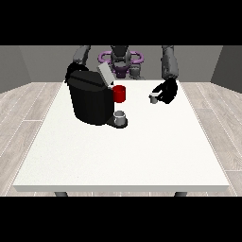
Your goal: Insert the coffee pod into the coffee machine and close the lid
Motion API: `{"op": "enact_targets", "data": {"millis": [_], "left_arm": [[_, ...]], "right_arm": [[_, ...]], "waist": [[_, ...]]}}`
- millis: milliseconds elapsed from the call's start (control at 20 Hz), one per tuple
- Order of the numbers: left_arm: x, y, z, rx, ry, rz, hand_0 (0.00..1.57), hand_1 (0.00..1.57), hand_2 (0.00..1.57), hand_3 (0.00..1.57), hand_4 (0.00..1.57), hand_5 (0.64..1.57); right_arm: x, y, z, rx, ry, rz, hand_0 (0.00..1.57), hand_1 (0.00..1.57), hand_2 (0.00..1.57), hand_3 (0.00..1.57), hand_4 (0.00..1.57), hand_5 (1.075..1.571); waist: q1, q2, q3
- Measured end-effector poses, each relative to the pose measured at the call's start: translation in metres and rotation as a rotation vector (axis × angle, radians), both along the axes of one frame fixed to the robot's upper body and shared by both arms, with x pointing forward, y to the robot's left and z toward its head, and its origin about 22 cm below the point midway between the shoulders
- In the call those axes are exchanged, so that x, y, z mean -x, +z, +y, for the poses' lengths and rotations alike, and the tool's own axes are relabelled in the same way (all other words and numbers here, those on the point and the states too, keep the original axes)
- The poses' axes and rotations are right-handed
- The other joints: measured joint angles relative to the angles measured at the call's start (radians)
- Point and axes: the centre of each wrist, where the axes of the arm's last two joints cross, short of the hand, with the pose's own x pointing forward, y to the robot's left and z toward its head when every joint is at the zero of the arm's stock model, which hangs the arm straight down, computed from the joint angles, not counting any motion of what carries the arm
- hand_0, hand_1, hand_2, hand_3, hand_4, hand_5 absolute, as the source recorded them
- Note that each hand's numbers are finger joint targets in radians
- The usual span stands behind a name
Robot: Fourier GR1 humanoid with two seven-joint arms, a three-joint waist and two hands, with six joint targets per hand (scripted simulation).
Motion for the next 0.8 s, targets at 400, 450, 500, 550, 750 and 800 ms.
{"op": "enact_targets", "data": {"millis": [400, 450, 500, 550, 750, 800], "left_arm": [[-0.032, 0.058, -0.028, 0.019, -0.115, -0.036, 1.25, 1.25, 1.33, 1.29, 0.57, 1.571], [-0.035, 0.065, -0.029, 0.019, -0.123, -0.041, 1.25, 1.25, 1.33, 1.29, 0.56, 1.571], [-0.037, 0.071, -0.031, 0.018, -0.131, -0.054, 1.27, 1.27, 1.34, 1.29, 0.55, 1.571], [-0.04, 0.079, -0.033, 0.019, -0.144, -0.06, 1.25, 1.25, 1.33, 1.28, 0.54, 1.571], [-0.047, 0.1, -0.04, 0.032, -0.142, -0.079, 1.25, 1.25, 1.33, 1.28, 0.54, 1.571], [-0.05, 0.107, -0.04, 0.033, -0.137, -0.089, 1.25, 1.25, 1.33, 1.28, 0.54, 1.571]], "right_arm": [[-0.007, -0.012, 0.0, 0.005, -0.013, 0.047, 0.0, 0.0, 0.0, 0.0, 0.51, 1.571], [-0.007, -0.012, 0.0, 0.007, -0.004, 0.047, 0.0, 0.0, 0.0, 0.0, 0.44, 1.571], [-0.007, -0.013, 0.001, 0.007, 0.006, 0.047, 0.0, 0.0, 0.0, 0.0, 0.41, 1.571], [-0.007, -0.016, 0.004, 0.007, -0.002, 0.047, 0.0, 0.0, 0.0, 0.0, 0.46, 1.571], [-0.012, -0.01, 0.002, -0.001, 0.021, 0.026, 0.0, 0.0, 0.0, 0.0, 0.49, 1.571], [-0.013, -0.008, 0.005, -0.005, 0.025, 0.014, 0.0, 0.0, 0.0, 0.0, 0.48, 1.571]], "waist": [[0.011, -0.039, 0.0], [0.007, -0.04, 0.0], [0.0, -0.04, 0.0], [0.006, -0.045, -0.0001], [-0.015, -0.039, 0.0001], [-0.022, -0.035, -0.0001]]}}
